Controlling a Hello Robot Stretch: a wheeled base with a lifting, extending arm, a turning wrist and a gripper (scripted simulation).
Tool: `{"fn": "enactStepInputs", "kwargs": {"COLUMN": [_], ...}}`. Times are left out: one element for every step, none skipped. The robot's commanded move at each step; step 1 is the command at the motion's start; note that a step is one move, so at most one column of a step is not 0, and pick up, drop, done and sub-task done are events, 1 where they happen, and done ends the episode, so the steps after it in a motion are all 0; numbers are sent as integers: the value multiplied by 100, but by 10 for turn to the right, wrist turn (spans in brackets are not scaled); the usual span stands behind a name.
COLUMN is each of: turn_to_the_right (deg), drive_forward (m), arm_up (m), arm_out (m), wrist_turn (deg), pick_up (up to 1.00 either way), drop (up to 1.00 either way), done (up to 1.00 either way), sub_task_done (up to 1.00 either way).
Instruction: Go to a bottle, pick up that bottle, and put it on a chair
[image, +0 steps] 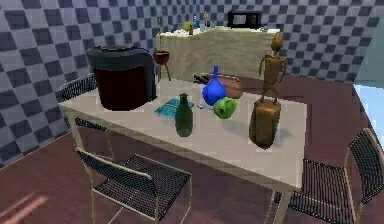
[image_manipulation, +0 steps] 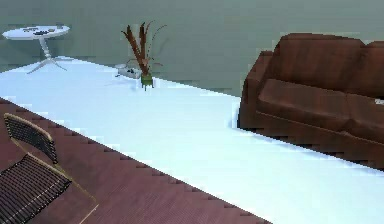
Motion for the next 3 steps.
{"fn": "enactStepInputs", "kwargs": {"turn_to_the_right": [150,0,-450], "drive_forward": [0,55,0], "arm_up": [0,0,0], "arm_out": [0,0,0], "wrist_turn": [0,0,0], "pick_up": [0,0,0], "drop": [0,0,0], "done": [0,0,0], "sub_task_done": [0,0,0]}}
